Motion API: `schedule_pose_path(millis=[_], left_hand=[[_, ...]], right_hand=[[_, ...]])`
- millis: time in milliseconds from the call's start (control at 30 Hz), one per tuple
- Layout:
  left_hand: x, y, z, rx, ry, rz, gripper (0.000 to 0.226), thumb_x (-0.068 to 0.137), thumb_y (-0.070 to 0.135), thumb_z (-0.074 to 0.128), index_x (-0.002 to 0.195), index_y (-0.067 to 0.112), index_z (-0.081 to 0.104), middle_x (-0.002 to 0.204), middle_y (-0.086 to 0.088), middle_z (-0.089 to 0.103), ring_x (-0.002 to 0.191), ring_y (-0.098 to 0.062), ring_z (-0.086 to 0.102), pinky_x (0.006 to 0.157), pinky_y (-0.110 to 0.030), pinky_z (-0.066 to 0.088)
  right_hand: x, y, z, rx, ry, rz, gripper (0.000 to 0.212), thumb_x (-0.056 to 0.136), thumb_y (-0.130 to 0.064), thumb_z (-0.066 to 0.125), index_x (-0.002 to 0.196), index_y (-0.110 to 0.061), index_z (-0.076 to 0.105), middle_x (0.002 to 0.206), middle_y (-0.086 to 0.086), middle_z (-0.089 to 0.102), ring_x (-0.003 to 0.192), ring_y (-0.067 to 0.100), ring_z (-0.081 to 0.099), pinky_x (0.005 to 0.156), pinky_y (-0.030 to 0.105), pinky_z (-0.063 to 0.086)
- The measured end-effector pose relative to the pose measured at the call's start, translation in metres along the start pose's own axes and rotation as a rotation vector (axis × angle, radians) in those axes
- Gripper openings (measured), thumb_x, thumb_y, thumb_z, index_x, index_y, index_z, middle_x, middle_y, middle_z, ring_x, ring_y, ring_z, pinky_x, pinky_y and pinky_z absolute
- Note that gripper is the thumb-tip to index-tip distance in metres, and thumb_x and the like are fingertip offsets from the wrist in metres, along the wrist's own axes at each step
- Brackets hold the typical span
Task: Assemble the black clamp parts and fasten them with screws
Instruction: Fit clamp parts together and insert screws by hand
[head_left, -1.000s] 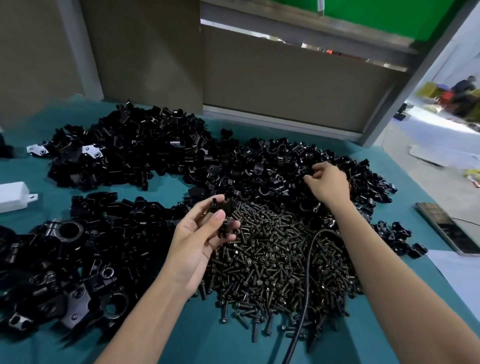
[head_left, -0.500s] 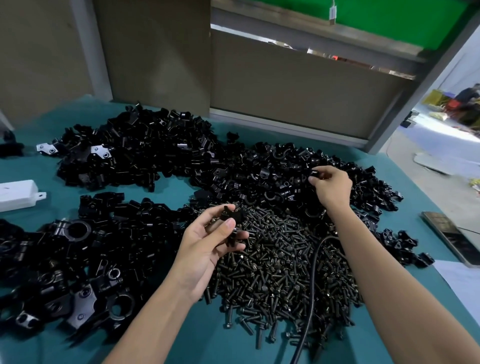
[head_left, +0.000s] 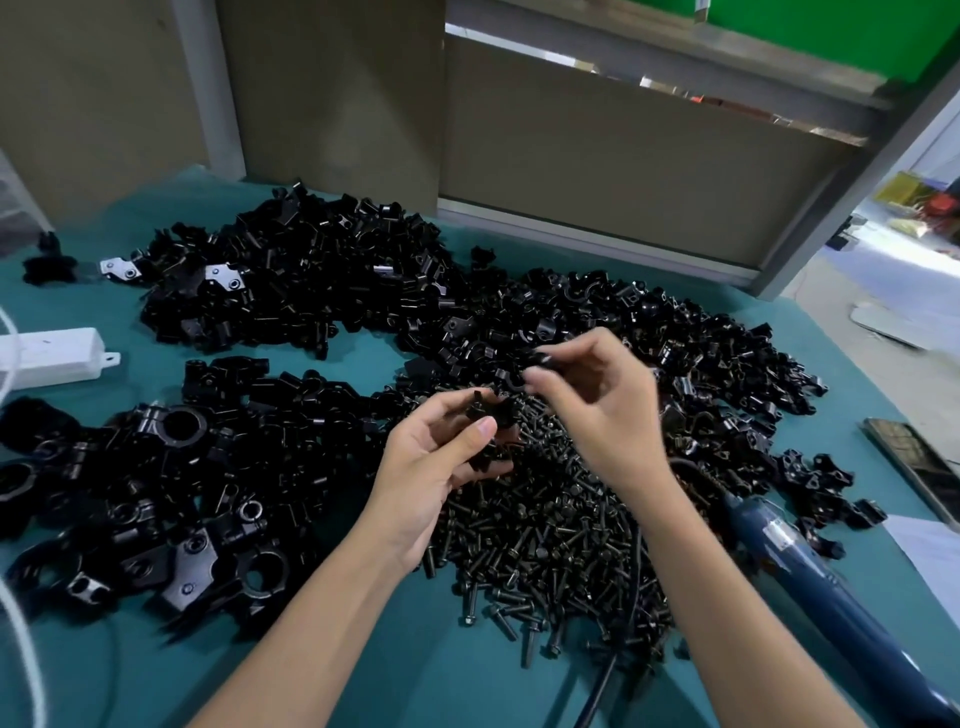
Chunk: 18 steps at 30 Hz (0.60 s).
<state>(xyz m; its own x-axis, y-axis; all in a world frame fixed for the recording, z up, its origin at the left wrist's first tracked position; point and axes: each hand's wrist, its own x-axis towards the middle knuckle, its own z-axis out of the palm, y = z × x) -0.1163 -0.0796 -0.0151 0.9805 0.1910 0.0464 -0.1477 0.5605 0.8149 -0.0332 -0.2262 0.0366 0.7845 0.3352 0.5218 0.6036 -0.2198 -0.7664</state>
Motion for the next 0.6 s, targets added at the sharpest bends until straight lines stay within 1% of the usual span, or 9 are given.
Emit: schedule_pose_path(millis=[67, 133, 267, 333, 400, 467, 533, 600], left_hand=[[-0.001, 0.000, -0.001, -0.017, 0.019, -0.017, 0.037, 0.083, 0.012, 0.067, 0.120, 0.005, 0.065, 0.107, -0.008, 0.075, 0.104, -0.024, 0.072, 0.072, -0.032, 0.060], [-0.001, -0.002, -0.002, -0.031, 0.037, -0.026, 0.037, 0.082, 0.012, 0.068, 0.118, 0.005, 0.066, 0.107, -0.010, 0.074, 0.101, -0.021, 0.071, 0.072, -0.032, 0.060], [-0.001, -0.003, -0.003, -0.049, 0.053, -0.019, 0.040, 0.081, 0.014, 0.068, 0.120, 0.005, 0.065, 0.104, -0.007, 0.075, 0.098, -0.017, 0.071, 0.072, -0.032, 0.060], [-0.001, -0.003, -0.003, -0.043, 0.053, -0.011, 0.037, 0.081, 0.015, 0.068, 0.118, 0.008, 0.067, 0.104, -0.005, 0.076, 0.099, -0.016, 0.072, 0.071, -0.031, 0.060], [0.000, -0.004, -0.003, -0.034, 0.056, -0.002, 0.033, 0.082, 0.016, 0.068, 0.115, 0.012, 0.071, 0.108, -0.005, 0.076, 0.101, -0.016, 0.071, 0.072, -0.030, 0.060], [0.000, -0.004, -0.002, -0.031, 0.065, 0.009, 0.027, 0.082, 0.018, 0.069, 0.108, 0.019, 0.076, 0.109, -0.004, 0.076, 0.103, -0.015, 0.071, 0.073, -0.029, 0.060], [-0.001, -0.003, -0.001, -0.017, 0.066, 0.027, 0.023, 0.082, 0.022, 0.070, 0.102, 0.027, 0.080, 0.108, -0.002, 0.076, 0.104, -0.014, 0.072, 0.075, -0.026, 0.059], [-0.001, -0.003, -0.001, -0.020, 0.080, 0.038, 0.024, 0.080, 0.025, 0.071, 0.102, 0.027, 0.080, 0.108, -0.002, 0.077, 0.104, -0.014, 0.072, 0.076, -0.024, 0.058]], right_hand=[[-0.004, -0.009, 0.017, -0.053, -0.040, -0.074, 0.019, 0.081, -0.010, 0.081, 0.087, -0.020, 0.066, 0.094, -0.014, 0.071, 0.088, 0.004, 0.070, 0.077, 0.018, 0.055], [-0.007, -0.012, 0.029, -0.076, -0.071, -0.083, 0.016, 0.080, -0.005, 0.081, 0.088, -0.013, 0.068, 0.097, -0.013, 0.070, 0.093, 0.001, 0.069, 0.081, 0.017, 0.053], [-0.014, -0.007, 0.035, -0.023, -0.041, -0.059, 0.015, 0.081, -0.003, 0.079, 0.094, -0.010, 0.076, 0.100, -0.009, 0.073, 0.101, 0.002, 0.068, 0.092, 0.020, 0.051], [-0.017, -0.003, 0.035, 0.022, -0.026, -0.073, 0.015, 0.082, -0.001, 0.076, 0.095, -0.008, 0.077, 0.105, -0.002, 0.074, 0.106, 0.004, 0.068, 0.096, 0.024, 0.051], [-0.021, -0.001, 0.033, 0.064, -0.028, -0.078, 0.019, 0.085, 0.002, 0.072, 0.100, -0.008, 0.077, 0.111, 0.002, 0.073, 0.111, 0.008, 0.067, 0.098, 0.028, 0.052], [-0.025, 0.000, 0.033, 0.097, -0.041, -0.078, 0.024, 0.087, 0.004, 0.069, 0.105, -0.012, 0.075, 0.115, 0.001, 0.072, 0.115, 0.010, 0.065, 0.100, 0.031, 0.052], [-0.029, 0.001, 0.034, 0.138, -0.037, -0.073, 0.025, 0.087, 0.001, 0.070, 0.107, -0.014, 0.073, 0.116, -0.001, 0.072, 0.116, 0.011, 0.065, 0.100, 0.032, 0.052], [-0.031, 0.003, 0.034, 0.166, -0.022, -0.060, 0.025, 0.087, -0.002, 0.071, 0.108, -0.015, 0.072, 0.116, -0.001, 0.072, 0.116, 0.012, 0.066, 0.100, 0.034, 0.052]])
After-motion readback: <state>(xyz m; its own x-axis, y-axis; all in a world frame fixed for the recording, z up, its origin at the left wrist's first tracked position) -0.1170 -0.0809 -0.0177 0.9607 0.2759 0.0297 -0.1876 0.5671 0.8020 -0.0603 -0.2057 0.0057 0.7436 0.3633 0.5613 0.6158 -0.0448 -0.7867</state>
